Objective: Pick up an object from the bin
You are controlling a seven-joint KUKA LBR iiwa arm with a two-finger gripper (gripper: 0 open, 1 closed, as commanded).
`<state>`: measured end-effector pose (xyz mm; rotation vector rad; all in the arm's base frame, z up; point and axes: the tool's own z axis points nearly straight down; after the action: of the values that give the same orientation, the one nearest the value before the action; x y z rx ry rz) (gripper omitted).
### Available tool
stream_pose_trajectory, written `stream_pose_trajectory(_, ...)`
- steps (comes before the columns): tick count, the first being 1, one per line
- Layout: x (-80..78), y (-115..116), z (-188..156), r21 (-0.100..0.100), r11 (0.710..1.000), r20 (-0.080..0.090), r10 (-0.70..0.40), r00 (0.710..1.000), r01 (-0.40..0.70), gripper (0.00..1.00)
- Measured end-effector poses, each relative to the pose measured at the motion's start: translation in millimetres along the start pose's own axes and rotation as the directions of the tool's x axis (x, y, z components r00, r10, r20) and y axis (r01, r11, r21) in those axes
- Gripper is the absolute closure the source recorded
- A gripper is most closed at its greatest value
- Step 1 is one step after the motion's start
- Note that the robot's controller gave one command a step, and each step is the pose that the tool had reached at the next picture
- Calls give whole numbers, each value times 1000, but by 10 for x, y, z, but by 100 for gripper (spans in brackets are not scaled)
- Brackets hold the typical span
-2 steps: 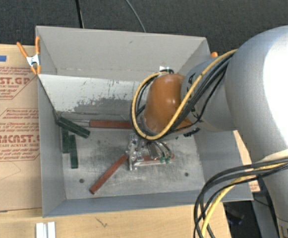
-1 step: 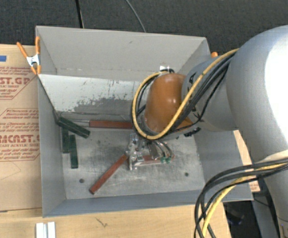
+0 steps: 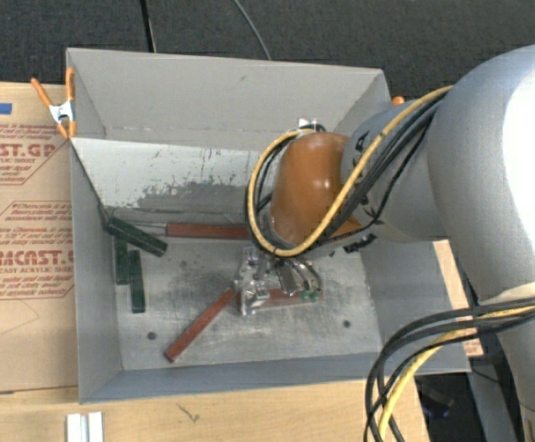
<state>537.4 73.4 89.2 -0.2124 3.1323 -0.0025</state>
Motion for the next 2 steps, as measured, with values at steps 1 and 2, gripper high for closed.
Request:
stream_pose_trajectory(1,7,5,-138,-1,1000,-5,0,1000,0,100)
stream_pose_trajectory(2,2,5,-306,-1,1000,-3,-1,1000,1,100)
